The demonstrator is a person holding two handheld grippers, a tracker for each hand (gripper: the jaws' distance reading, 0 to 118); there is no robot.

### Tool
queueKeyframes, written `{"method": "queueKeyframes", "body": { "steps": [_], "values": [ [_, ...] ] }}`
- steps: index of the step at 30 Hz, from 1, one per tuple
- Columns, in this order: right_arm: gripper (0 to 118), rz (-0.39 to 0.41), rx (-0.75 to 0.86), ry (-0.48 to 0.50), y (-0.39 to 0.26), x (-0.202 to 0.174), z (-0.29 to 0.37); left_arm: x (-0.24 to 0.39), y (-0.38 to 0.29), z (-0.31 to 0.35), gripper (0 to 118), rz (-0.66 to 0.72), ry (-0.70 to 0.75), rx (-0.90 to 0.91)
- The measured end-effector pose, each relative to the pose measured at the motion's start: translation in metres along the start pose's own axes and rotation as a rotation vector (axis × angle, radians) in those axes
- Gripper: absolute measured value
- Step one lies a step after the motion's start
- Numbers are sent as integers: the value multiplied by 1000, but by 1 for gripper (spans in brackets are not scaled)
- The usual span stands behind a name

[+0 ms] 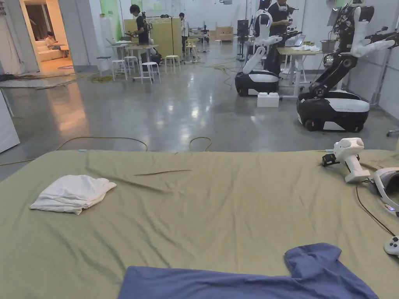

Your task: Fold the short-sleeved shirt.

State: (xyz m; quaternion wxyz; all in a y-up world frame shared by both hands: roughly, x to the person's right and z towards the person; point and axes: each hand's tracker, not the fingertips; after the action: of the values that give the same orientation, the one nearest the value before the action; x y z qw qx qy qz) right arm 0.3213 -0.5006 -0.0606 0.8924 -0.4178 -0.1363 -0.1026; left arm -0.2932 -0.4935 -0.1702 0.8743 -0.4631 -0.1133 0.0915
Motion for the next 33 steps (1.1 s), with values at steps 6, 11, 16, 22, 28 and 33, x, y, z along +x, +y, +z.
{"method": "queueKeyframes", "body": {
  "steps": [6,11,16,22,28,33],
  "values": [
    [83,18,-65,-17,-14,4,-11,-8,-1,-7,82,71,-63,46],
    [83,35,202,130,6,4,41,33,15,84,82,-150,19,493],
    [83,57,527,245,37,-31,135,91,23,179,81,-245,36,861],
    [83,190,721,290,48,-79,207,132,17,223,77,-202,-9,1000],
    [26,215,745,288,48,-103,225,152,14,228,1,-220,8,975],
    [0,150,737,326,46,-102,223,159,13,227,0,-290,34,956]
  ]
}}
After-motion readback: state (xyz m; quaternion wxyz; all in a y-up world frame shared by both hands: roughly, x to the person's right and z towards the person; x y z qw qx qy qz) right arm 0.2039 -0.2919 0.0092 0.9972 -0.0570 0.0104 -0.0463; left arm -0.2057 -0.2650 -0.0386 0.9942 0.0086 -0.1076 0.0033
